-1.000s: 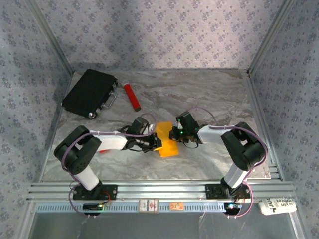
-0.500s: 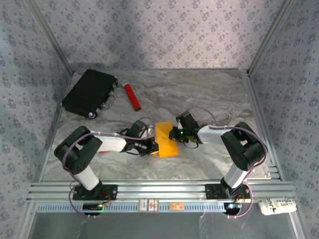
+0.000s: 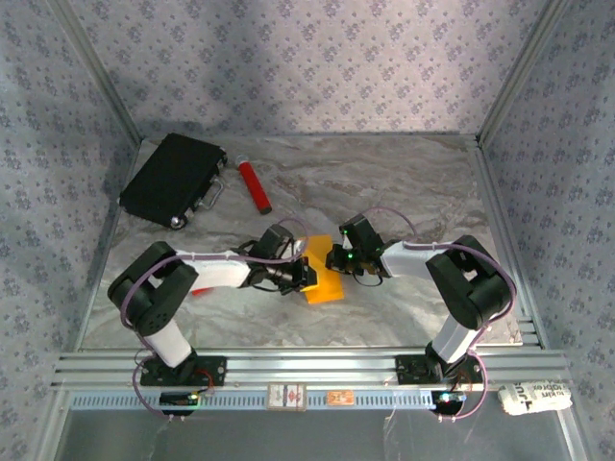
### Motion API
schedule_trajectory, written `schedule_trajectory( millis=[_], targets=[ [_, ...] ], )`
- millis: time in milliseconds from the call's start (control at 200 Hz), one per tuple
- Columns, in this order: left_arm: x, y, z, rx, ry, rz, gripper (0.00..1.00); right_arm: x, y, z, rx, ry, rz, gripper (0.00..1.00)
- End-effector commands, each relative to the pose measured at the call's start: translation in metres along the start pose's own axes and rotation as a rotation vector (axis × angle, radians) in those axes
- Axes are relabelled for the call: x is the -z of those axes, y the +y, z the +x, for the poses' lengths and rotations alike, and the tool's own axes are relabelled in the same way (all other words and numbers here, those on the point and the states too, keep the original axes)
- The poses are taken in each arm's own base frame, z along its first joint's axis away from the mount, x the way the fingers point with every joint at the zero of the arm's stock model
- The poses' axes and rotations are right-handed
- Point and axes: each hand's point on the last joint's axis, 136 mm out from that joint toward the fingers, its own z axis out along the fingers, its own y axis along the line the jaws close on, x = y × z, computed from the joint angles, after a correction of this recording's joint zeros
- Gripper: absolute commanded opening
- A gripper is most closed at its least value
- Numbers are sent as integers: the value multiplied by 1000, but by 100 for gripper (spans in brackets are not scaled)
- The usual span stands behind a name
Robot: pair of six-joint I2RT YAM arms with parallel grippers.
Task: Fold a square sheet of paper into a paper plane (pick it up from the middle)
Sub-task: First fold the square sheet of paper in half at the center of the table.
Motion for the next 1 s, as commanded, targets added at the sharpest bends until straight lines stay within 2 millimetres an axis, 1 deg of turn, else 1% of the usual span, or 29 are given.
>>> schedule_trajectory(
  millis=[0, 170, 255, 490, 660, 750, 929, 994],
  targets=[
    [-8, 23, 14, 28, 46, -37, 2, -4, -59, 45, -61, 125, 213, 0],
    [-10, 56, 32, 37, 81, -96, 2, -6, -61, 47, -65, 128, 215, 0],
    [-9, 65, 38, 41, 92, -111, 3, -5, -62, 47, -65, 130, 222, 0],
    [-4, 56, 48, -46, 107, -133, 4, -5, -64, 47, -67, 129, 222, 0],
    [1, 58, 52, -109, 109, -213, 4, -5, -64, 47, -68, 132, 221, 0],
    [4, 58, 54, -117, 97, -214, 4, -5, -64, 47, -70, 132, 221, 0],
    [10, 54, 50, -154, 70, -217, 4, -6, -65, 47, -69, 134, 222, 0],
    [12, 48, 48, -167, 56, -209, 4, -6, -65, 47, -72, 136, 223, 0]
  ],
)
